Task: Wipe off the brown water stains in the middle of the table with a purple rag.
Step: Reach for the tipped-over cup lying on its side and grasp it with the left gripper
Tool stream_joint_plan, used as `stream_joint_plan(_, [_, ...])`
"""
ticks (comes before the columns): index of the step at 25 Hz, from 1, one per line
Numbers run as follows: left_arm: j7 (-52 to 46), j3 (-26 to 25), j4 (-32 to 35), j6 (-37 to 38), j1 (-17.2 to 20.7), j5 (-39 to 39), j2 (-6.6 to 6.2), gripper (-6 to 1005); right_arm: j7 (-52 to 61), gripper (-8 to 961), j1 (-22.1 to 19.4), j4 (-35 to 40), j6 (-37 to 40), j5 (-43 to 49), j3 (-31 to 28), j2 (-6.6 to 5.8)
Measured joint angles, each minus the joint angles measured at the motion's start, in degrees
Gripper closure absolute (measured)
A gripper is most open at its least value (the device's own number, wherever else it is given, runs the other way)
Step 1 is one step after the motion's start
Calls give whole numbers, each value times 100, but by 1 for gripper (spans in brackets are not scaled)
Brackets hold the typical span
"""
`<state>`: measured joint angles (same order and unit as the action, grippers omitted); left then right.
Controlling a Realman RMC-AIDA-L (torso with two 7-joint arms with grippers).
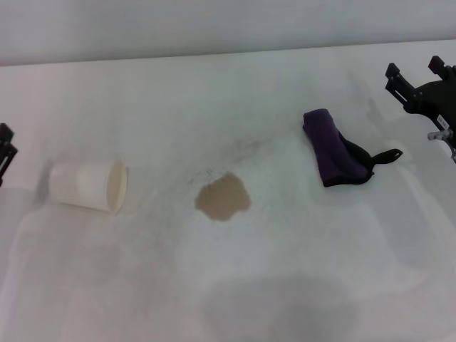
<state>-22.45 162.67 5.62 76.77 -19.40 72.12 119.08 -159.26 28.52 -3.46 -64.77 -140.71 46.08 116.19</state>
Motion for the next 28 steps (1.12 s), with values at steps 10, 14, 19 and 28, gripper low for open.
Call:
stream_joint_plan(10, [33, -191, 371, -389, 56, 262, 45, 108, 6, 77, 24, 39, -58, 0, -3, 0])
stream_joint_plan(14, [110, -157, 461, -416, 4, 264, 43, 109, 8, 77, 36, 48, -63, 0, -3, 0])
stream_joint_plan(19, [-37, -152, 334, -101, -76, 67, -26, 110, 9, 77, 11, 55, -66, 0, -9, 0])
stream_joint_plan(28, [-3691, -28, -2343, 589, -1119, -1650, -293, 112, 9, 78, 23, 56, -99, 0, -9, 0])
